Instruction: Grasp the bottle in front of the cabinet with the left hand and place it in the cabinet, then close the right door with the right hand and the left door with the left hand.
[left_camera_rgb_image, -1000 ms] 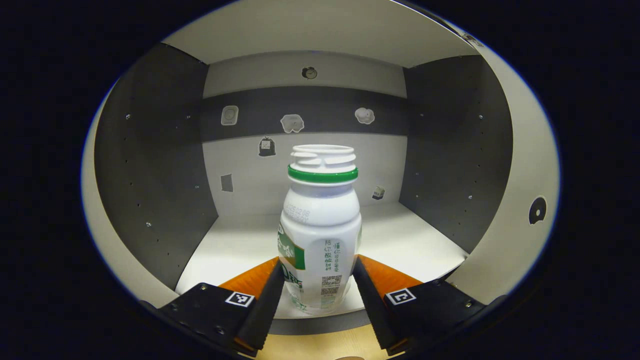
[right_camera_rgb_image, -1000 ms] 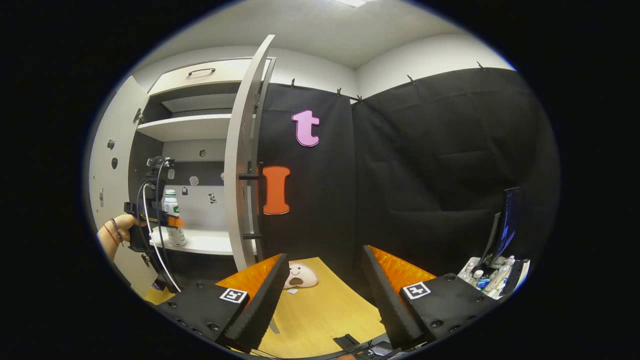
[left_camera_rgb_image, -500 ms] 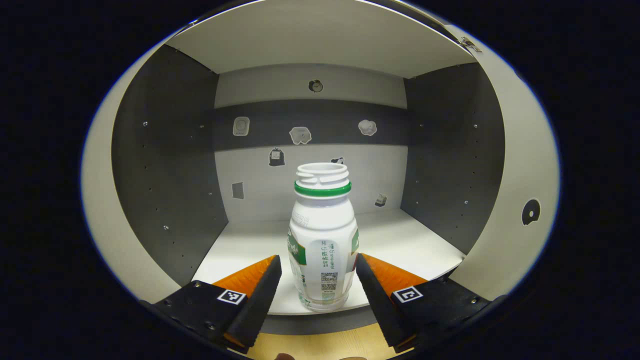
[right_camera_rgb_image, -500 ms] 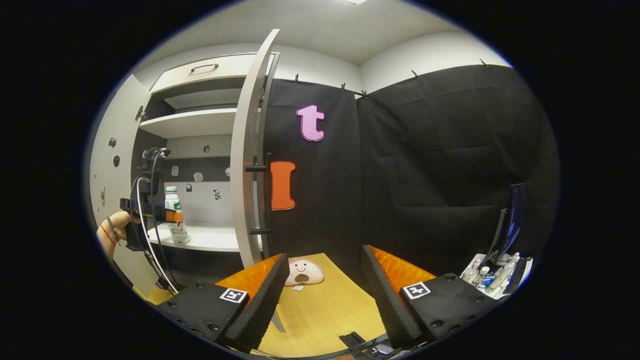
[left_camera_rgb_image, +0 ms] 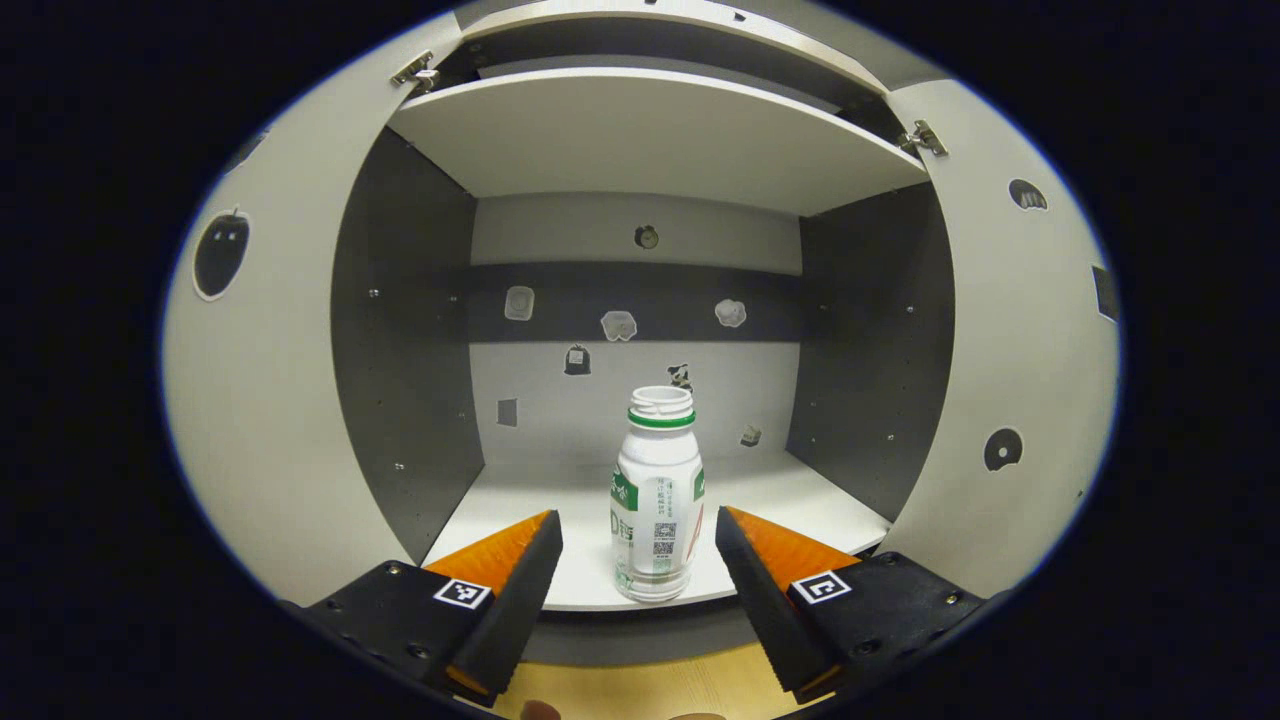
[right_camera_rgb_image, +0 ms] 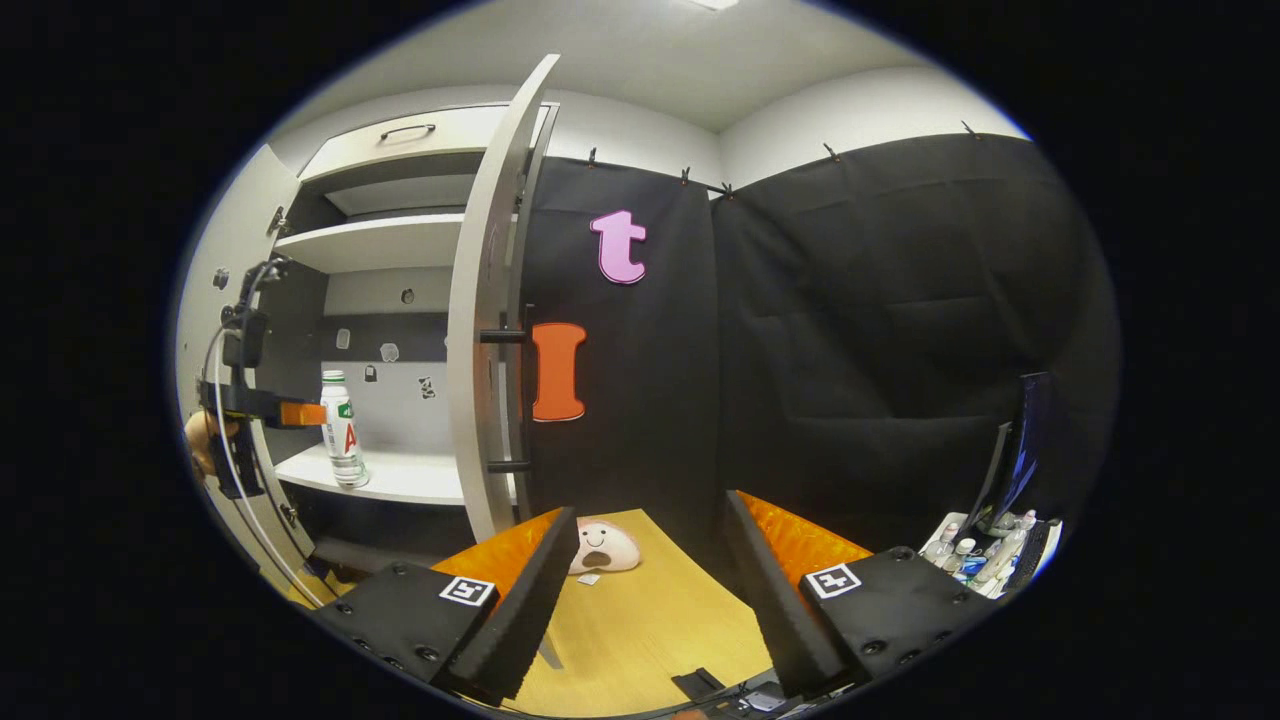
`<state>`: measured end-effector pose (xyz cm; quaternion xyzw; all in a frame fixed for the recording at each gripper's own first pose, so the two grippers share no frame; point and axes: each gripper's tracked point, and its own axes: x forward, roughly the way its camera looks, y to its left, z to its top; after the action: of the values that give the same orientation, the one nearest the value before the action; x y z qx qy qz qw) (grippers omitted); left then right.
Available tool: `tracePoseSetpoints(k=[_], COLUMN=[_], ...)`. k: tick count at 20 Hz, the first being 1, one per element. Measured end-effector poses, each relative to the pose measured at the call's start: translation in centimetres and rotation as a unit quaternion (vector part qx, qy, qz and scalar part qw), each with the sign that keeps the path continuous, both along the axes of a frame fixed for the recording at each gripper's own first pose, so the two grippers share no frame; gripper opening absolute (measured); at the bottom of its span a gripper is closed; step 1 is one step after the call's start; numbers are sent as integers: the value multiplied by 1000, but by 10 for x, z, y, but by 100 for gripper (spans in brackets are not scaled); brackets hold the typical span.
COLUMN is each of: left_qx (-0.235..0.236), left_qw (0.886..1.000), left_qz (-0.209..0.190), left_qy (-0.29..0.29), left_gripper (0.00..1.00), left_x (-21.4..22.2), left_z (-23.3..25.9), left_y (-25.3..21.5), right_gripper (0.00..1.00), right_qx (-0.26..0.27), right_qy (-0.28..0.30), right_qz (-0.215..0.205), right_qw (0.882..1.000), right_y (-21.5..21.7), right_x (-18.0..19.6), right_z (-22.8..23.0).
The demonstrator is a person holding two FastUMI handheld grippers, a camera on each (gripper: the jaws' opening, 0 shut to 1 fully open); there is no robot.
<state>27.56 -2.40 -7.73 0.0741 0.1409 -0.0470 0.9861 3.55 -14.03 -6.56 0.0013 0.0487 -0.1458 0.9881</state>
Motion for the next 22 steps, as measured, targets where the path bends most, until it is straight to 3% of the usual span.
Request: tracePoseSetpoints(k=[6,17,22], left_qx=[-16,-28,-29], left_qw=[999,995,991], left_qz=[20,52,96], left_qy=[-26,-79,-86], left_gripper=[94,95,95], left_x=[-71,-196,-234], left_z=[32,82,93], left_y=[25,65,120], right_gripper=[97,96,95], right_qx=[-3,-66,-75], right_qy=[7,2,18], right_qz=[15,57,60], right_qw=[1000,996,995], right_y=[-1,18,25], right_x=[22,65,71], right_z=[-14,-41,-53])
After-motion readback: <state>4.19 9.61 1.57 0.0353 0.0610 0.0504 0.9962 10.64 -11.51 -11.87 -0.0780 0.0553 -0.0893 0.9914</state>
